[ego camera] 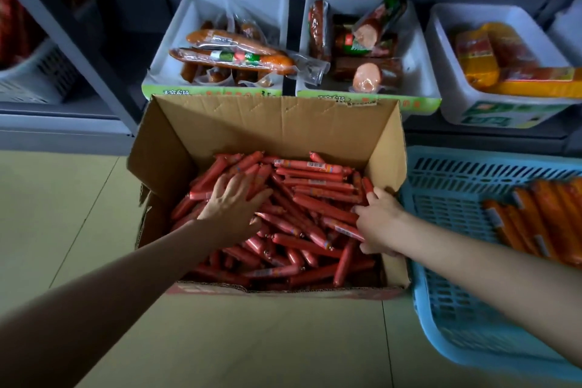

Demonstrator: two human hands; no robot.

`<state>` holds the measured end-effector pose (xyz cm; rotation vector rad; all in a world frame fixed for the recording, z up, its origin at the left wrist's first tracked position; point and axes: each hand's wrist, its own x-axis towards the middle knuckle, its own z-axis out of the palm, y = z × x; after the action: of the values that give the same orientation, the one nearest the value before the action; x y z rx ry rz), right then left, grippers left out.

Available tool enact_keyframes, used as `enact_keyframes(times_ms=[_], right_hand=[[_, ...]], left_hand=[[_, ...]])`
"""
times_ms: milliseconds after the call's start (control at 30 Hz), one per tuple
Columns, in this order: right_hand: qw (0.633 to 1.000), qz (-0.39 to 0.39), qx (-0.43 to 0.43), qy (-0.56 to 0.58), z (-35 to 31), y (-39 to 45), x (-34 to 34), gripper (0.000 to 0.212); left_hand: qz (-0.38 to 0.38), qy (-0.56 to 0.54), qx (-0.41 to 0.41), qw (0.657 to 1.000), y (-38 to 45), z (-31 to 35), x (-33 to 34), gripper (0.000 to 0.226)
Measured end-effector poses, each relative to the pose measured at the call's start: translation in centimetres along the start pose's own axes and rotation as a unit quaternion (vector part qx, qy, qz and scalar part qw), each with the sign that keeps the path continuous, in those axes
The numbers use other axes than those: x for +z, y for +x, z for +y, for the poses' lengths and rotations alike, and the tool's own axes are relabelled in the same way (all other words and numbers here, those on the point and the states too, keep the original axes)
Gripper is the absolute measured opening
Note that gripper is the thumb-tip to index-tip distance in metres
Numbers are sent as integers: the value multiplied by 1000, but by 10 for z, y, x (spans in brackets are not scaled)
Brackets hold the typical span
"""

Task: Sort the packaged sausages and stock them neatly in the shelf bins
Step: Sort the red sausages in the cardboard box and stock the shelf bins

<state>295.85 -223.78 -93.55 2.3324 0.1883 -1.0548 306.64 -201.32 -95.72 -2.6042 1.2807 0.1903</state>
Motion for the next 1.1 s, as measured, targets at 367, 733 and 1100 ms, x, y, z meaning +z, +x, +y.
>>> enact_keyframes(times_ms=[367, 733, 1100], right_hand=[[976, 204, -13, 75, 30, -27, -6, 27], [869, 333, 46, 364, 74, -37, -28, 16], [873, 311, 52, 372, 77, -32, -29, 12]], left_hand=[[-139, 62, 160, 975, 30, 72, -7, 73], [-93, 86, 119, 985, 21, 8, -18, 58], [28, -245, -54, 968, 31, -35, -44, 54]])
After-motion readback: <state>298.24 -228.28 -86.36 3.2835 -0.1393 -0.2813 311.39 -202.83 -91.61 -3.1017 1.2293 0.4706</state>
